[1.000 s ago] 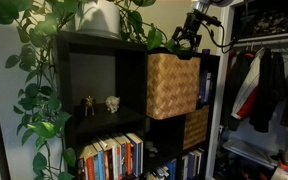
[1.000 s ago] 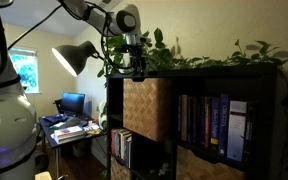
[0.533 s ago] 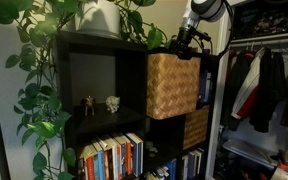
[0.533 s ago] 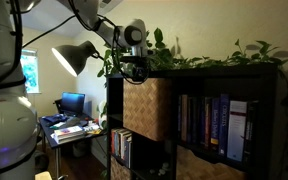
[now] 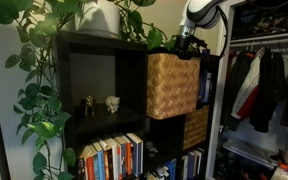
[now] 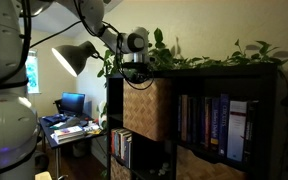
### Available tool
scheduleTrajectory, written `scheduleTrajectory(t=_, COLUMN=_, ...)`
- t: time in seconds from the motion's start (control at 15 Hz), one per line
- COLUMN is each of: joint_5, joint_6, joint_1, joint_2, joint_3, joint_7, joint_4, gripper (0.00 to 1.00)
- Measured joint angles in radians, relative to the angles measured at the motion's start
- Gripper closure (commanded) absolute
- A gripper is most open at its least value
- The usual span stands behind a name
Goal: Pull out the top brown basket then remove the black sock from the basket and close push in the brown basket
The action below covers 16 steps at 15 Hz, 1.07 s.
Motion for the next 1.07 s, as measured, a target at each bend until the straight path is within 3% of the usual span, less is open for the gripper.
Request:
scheduleTrajectory(t=0.87, joint_5=-0.137, joint_6=-0.089, joint_1=0.039, joint_2=0.108, joint_3=0.007, joint_7=-0.058, joint_4=0.067, gripper=0.0)
scheduleTrajectory(t=0.93, joint_5=-0.143, joint_6=-0.098, joint_1=0.04, joint_2=0.111, joint_3=0.007, joint_7=-0.06, joint_4=0.07, gripper=0.25)
scheduleTrajectory(t=1.07, joint_5=-0.146, joint_6=-0.107, joint_1=0.041, joint_2=0.116, joint_3=0.007, joint_7=-0.069, joint_4=0.073, gripper=0.33)
